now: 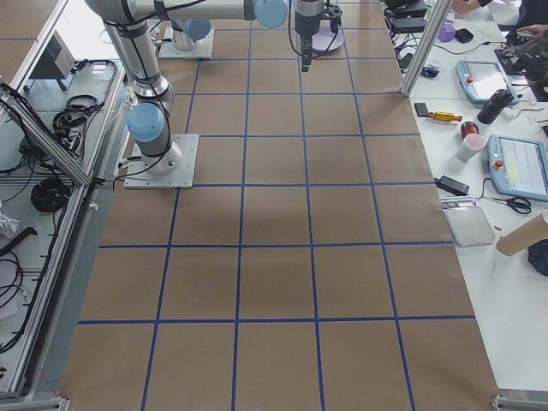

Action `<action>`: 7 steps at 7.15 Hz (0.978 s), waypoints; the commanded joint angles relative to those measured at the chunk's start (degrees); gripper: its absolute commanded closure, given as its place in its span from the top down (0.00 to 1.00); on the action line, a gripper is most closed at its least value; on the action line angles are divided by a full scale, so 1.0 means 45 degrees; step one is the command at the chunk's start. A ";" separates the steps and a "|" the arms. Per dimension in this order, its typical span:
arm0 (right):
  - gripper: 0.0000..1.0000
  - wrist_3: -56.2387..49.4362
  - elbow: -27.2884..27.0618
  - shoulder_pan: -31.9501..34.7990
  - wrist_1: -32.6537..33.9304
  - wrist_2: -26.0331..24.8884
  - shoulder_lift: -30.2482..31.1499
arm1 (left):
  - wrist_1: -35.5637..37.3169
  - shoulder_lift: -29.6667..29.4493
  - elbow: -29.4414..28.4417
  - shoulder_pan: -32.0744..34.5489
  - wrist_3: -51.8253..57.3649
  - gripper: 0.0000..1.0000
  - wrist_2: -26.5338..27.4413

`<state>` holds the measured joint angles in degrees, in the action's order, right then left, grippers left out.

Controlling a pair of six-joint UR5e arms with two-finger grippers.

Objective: Flip cup and place on plate
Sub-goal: 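Carry the held mug with the left gripper over the white plate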

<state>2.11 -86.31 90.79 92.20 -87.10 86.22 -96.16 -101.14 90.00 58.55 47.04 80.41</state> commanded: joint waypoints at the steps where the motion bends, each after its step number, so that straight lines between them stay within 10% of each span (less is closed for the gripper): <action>1: 1.00 0.0000 0.0000 0.0000 0.0000 0.0000 0.0000 | 0.1848 0.0152 0.0020 0.1767 -0.0742 0.00 0.1281; 7: 1.00 0.0000 0.0000 0.0000 0.0000 0.0000 0.0000 | 0.5466 -0.1758 0.0021 0.4584 -0.0784 0.00 0.2345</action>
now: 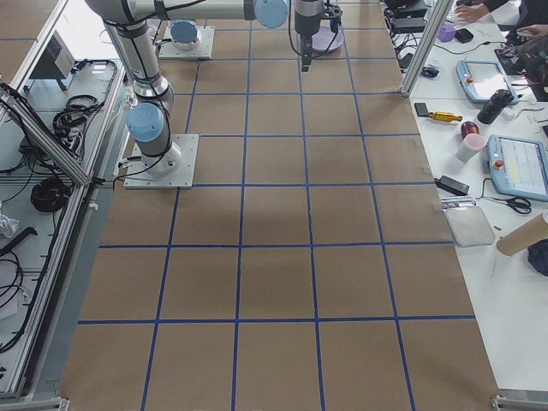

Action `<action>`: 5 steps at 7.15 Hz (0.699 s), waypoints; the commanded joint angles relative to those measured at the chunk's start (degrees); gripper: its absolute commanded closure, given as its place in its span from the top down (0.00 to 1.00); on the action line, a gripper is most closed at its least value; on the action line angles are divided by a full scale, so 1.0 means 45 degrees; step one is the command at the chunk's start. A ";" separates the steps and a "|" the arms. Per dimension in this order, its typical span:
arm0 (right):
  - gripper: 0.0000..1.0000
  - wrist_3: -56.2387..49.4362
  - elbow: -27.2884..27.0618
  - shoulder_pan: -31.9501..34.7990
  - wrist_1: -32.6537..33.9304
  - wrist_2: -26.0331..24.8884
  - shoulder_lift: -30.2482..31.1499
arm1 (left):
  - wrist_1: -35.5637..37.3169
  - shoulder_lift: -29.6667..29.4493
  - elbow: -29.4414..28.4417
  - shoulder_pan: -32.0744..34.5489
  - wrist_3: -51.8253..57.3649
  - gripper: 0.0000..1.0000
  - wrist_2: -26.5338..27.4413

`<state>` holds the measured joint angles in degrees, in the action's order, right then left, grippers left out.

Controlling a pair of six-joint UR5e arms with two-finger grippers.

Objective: Flip cup and place on plate
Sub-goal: 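Carry the held mug with the left gripper over the white plate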

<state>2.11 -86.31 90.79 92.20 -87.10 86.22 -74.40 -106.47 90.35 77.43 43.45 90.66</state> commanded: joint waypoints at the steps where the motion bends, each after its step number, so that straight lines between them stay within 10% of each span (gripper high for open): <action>1: 1.00 0.0000 0.0000 0.0000 0.0000 0.0000 0.0000 | 0.1060 -0.1023 -0.0078 0.0739 -0.0181 0.00 0.0455; 5: 1.00 -0.0019 0.0000 0.0000 0.0000 0.0000 0.0000 | 0.1630 -0.2002 -0.0078 0.1094 -0.0417 0.00 0.1182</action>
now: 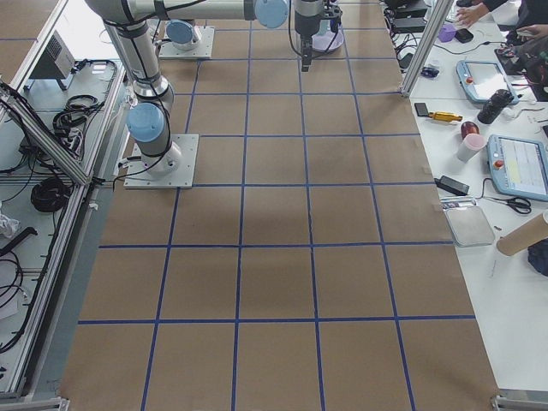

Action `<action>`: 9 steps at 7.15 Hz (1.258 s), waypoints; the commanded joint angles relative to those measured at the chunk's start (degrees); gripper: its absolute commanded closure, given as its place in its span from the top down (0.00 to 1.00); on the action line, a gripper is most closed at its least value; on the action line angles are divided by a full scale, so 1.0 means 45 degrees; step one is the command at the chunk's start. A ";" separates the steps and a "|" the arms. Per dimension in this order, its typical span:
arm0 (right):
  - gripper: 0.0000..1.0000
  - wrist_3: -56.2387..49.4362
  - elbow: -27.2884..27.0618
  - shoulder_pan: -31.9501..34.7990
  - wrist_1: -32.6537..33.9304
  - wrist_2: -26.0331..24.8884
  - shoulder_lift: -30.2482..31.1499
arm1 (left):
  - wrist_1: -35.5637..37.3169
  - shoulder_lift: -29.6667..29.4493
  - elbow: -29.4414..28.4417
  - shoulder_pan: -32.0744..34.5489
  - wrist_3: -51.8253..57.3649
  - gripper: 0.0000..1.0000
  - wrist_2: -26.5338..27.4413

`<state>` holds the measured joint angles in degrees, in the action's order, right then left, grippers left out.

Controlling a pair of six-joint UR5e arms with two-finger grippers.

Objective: Flip cup and place on plate
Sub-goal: 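Lower the mug upright onto the plate with the left gripper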

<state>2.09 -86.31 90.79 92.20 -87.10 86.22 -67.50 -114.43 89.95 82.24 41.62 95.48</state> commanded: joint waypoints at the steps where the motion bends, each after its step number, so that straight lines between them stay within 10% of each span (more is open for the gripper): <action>1: 1.00 -0.0015 0.0000 0.0000 -0.0019 0.0000 0.0000 | 0.0118 -0.0389 0.0031 0.0026 -0.0031 0.00 0.0071; 4: 1.00 0.0004 0.0000 0.0000 0.0000 -0.0019 0.0000 | 0.0138 -0.0566 0.0089 0.0124 -0.0089 0.00 0.0012; 5: 1.00 0.0004 0.0000 0.0000 0.0000 0.0000 0.0000 | 0.0157 -0.0547 0.0128 0.0085 -0.0070 0.89 0.0012; 9: 1.00 0.0004 0.0000 0.0000 0.0000 0.0000 0.0000 | -0.1395 0.1417 -0.0008 0.0202 -0.1719 1.00 -0.0940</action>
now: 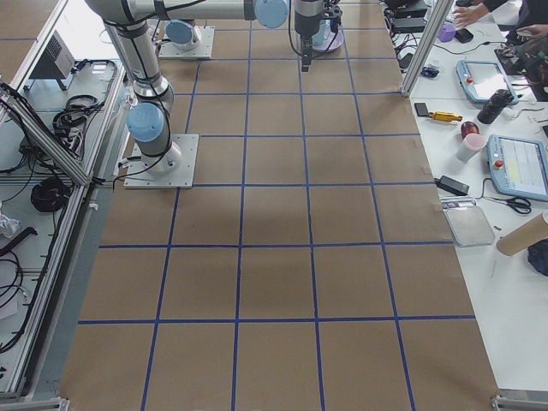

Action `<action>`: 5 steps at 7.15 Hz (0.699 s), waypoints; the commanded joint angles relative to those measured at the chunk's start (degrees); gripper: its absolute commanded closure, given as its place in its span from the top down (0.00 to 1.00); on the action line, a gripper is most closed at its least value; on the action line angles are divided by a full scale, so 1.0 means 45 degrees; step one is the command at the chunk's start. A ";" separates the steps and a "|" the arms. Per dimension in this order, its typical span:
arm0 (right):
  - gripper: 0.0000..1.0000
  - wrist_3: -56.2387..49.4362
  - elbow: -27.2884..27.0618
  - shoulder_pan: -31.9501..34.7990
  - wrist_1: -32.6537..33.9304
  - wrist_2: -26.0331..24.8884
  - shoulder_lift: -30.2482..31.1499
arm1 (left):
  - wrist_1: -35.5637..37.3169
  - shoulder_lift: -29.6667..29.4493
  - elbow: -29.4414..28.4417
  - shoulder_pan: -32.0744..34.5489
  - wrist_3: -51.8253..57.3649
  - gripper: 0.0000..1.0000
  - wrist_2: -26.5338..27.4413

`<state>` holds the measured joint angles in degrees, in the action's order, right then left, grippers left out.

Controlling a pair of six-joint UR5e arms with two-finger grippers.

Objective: Flip cup and place on plate
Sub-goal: 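Lower the mug upright onto the plate with the left gripper, then open the left gripper and raise it away from the mug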

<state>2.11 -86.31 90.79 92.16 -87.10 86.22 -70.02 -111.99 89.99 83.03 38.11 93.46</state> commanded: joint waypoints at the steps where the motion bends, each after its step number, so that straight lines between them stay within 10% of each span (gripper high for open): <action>1: 1.00 -0.0019 0.0000 0.0000 0.0008 -0.0019 0.0000 | -0.1698 0.1810 0.0021 0.0083 -0.2051 1.00 -0.0534; 5: 1.00 0.0000 0.0000 0.0000 0.0008 0.0000 0.0000 | -0.3307 0.4530 0.0237 0.1545 -0.6227 1.00 -0.0476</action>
<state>2.08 -86.31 90.79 92.20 -87.10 86.23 -83.55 -94.60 90.93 88.12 16.50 91.23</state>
